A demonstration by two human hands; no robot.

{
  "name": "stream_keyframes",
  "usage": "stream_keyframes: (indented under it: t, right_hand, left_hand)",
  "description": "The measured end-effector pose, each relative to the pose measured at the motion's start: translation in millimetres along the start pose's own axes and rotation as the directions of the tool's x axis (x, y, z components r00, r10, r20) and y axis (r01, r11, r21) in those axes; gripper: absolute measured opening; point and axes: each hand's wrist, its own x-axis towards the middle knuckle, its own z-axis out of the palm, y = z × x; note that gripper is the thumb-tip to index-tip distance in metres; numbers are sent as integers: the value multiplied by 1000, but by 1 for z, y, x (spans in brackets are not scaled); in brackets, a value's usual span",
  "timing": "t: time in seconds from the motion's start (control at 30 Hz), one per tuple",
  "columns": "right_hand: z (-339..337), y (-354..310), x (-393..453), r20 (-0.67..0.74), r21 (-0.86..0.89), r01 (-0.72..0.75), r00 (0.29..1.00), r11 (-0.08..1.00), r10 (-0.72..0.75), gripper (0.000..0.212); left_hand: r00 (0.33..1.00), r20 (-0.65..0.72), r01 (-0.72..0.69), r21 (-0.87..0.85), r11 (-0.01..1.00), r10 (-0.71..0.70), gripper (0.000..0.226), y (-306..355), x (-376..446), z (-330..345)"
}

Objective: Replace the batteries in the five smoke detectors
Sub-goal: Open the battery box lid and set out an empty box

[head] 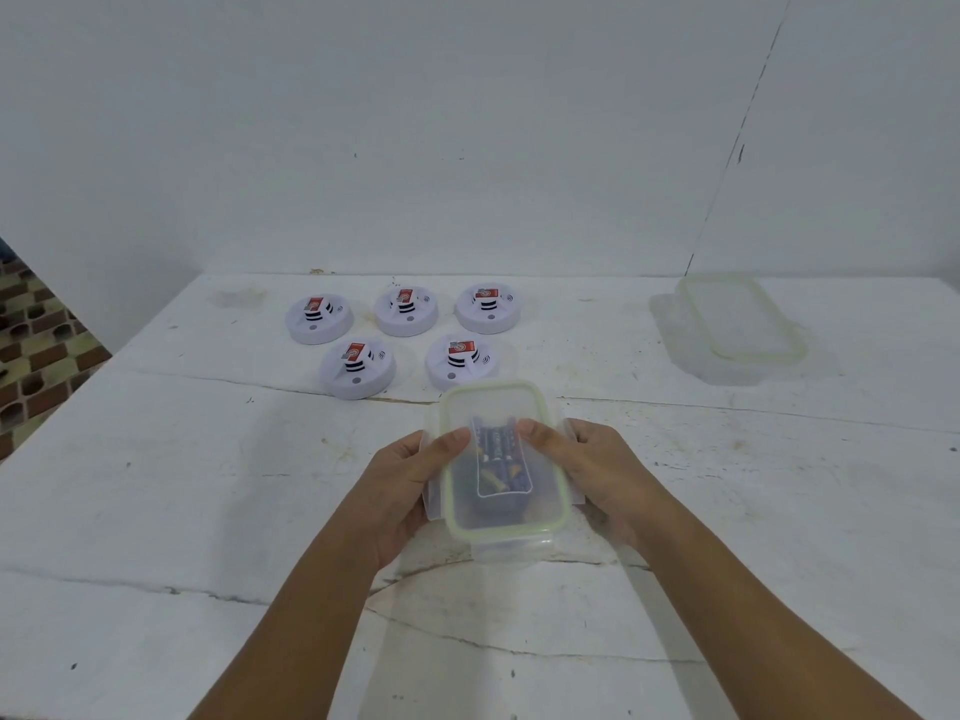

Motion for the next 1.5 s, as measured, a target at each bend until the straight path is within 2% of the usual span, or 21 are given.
stream_keyframes:
  t: [0.1,0.2,0.33,0.43,0.5,0.7,0.73,0.83,0.93,1.0,1.07,1.13,1.23,1.3,1.33,1.4,1.5]
  right_hand:
    - [4,-2,-9,47,-22,5,999,1000,-4,62]
    - [2,-8,-13,23,-11,34,999,999,-34,63]
    - [3,-32,-16,-6,-61,189,982,980,-189,42]
    - [16,-53,-24,23,15,268,963,963,-268,43]
    - [23,-62,-28,25,71,300,953,951,-303,45]
    - [29,-93,-38,19,218,331,939,918,-343,42]
    - [29,-96,-37,24,224,321,942,920,-334,41]
    - [36,-95,-32,74,226,243,961,943,-266,40]
    - [43,-90,-30,96,275,212,964,938,-247,42]
    - [45,-94,-28,73,340,229,961,912,-269,36]
    - [46,-101,-27,39,381,278,948,882,-315,30]
    - [44,-111,-26,-12,369,360,924,857,-383,26]
    - [31,-130,-33,-157,205,538,842,817,-516,34]
    - [18,-139,-41,-236,-54,619,754,783,-613,37]
    - [11,-140,-42,-246,-184,614,727,767,-641,37]
    - [0,-133,-39,-227,-424,525,727,738,-648,36]
    - [-7,-103,-23,-190,-684,291,815,669,-547,33]
  left_hand:
    - [1000,-11,9,12,1000,-9,33,-1,0,-1]
    - [999,-50,22,48,999,-20,53,-1,2,-5]
    - [991,-121,57,44,997,-51,48,-3,6,-5]
    - [974,-202,93,-39,995,-99,42,-3,9,-5]
    - [969,-227,102,12,995,-96,30,-2,11,-2]
    - [989,-149,48,393,918,12,36,0,8,9]
    - [989,-145,47,406,913,13,33,2,7,12]
    - [988,-138,104,282,954,-67,23,9,5,21]
    - [989,-125,113,289,951,-80,32,13,4,24]
    - [990,-125,109,316,942,-72,34,13,5,22]
    - [991,-126,93,351,932,-52,26,10,8,19]
    - [994,-108,60,461,885,-12,22,6,8,15]
    - [997,-65,8,580,815,37,30,1,7,13]
    - [995,-82,5,559,829,50,27,0,7,13]
    - [994,-95,3,553,833,60,26,0,7,13]
    - [989,-116,-7,558,830,86,27,2,6,11]
    - [983,-149,-4,551,835,103,27,8,2,-3]
